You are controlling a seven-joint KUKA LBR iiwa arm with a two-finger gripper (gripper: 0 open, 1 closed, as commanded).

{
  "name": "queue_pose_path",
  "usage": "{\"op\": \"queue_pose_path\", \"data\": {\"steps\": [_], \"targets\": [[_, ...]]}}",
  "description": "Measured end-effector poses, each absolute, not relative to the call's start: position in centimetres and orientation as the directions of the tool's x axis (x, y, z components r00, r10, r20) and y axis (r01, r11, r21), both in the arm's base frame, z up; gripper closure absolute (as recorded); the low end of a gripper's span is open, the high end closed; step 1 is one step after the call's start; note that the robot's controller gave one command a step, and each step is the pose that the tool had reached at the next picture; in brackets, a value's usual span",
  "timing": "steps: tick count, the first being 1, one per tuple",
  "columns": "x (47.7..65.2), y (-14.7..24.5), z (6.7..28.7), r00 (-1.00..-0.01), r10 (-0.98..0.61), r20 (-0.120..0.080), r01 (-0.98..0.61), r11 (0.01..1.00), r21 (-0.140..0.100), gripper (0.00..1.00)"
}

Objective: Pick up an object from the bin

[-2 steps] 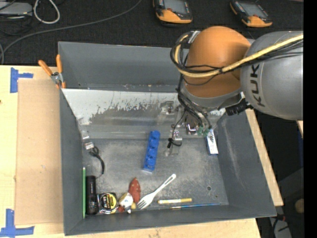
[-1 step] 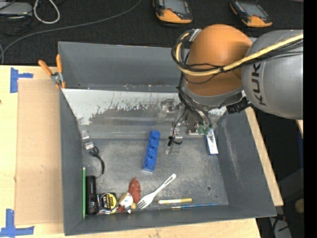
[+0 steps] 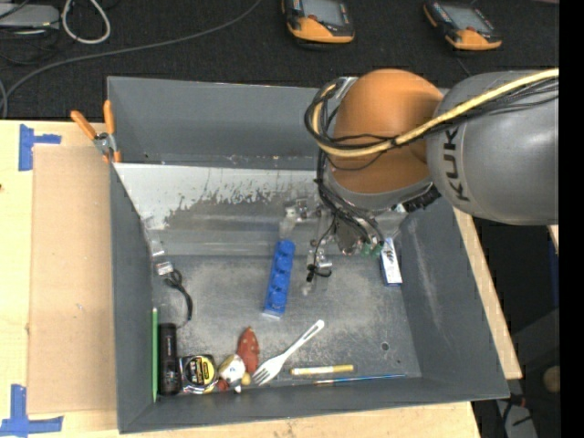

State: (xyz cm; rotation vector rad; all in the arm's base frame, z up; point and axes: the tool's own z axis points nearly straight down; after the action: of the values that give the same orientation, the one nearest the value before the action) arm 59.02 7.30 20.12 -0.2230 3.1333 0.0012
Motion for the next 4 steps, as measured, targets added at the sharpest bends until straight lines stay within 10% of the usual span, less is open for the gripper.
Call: {"op": "queue_pose_path", "data": {"steps": [2, 3, 4], "targets": [[60.3, 6.4, 15.1, -0.79, -0.613, 0.003, -0.613, 0.79, 0.005, 0.0], [61.7, 6.4, 8.0, -0.508, -0.861, -0.002, -0.861, 0.508, 0.0, 0.0], [62.1, 5.6, 7.2, -0.387, -0.922, -0.005, -0.922, 0.387, 0.002, 1.0]]}}
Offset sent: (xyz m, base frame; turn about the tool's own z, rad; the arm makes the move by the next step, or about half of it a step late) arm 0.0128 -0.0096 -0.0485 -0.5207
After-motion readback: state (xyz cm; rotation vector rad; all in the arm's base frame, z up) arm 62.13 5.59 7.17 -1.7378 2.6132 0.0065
